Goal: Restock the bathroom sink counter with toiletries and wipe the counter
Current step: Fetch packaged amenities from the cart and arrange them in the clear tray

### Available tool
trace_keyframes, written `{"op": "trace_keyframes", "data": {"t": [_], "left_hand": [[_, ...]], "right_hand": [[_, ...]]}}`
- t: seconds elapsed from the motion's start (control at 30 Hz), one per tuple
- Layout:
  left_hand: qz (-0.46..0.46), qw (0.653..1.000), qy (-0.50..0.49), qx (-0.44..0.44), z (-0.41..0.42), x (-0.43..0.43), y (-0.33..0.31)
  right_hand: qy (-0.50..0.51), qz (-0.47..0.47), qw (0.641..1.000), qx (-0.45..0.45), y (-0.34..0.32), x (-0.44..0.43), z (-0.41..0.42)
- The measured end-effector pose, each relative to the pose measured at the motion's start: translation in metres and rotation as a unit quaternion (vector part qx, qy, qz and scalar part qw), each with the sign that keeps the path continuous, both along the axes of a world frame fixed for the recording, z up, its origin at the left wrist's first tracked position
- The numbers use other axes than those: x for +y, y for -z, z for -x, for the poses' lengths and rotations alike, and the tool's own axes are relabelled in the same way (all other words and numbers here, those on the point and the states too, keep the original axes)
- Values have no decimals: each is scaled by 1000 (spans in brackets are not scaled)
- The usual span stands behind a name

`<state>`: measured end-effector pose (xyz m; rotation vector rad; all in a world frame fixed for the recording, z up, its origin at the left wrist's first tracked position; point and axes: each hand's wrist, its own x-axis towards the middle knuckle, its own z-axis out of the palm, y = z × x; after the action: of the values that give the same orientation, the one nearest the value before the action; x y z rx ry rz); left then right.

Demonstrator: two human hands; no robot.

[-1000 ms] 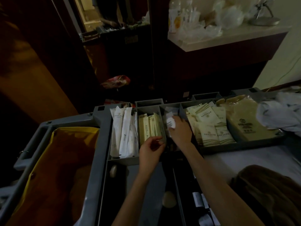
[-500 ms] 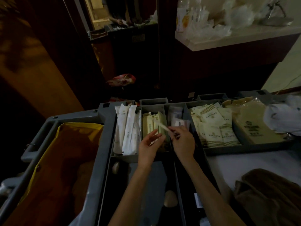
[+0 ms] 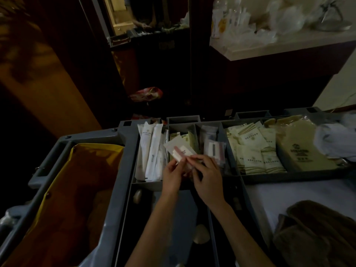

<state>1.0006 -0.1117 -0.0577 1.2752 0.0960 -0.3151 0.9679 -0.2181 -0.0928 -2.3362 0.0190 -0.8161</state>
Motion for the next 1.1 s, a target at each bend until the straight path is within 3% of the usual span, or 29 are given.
{"op": "trace_keyframes", "data": {"t": [0.13,0.23,0.37,0.47,0.53,0.73,0.97,1.1], "left_hand": [[-3,999,-10,48,-5,-1,1],[-41,997,-12,65,-9,-4,4],[-53,997,-7,62,-11,-5,7],[-67,996,-3,56,-12,-5,9],[-75,996,-2,53,-11,-5,9],[-75,996,10,55,-10,-5,7],[-81,996,16,38,-7,-5,4],[-82,995,19,45,-6,-5,2]], "right_hand": [[-11,-103,995,12,-9,-12,-4],[46,-169,984,16,-15,-26,-10],[151,-105,976,115,-23,-51,-28],[164,-31,960,223,-24,-58,-40],[172,-34,952,251,-22,-58,-47],[189,-41,945,264,-12,-54,-60],[205,16,933,296,-7,-49,-54],[184,8,949,256,-2,-52,-49]]}}
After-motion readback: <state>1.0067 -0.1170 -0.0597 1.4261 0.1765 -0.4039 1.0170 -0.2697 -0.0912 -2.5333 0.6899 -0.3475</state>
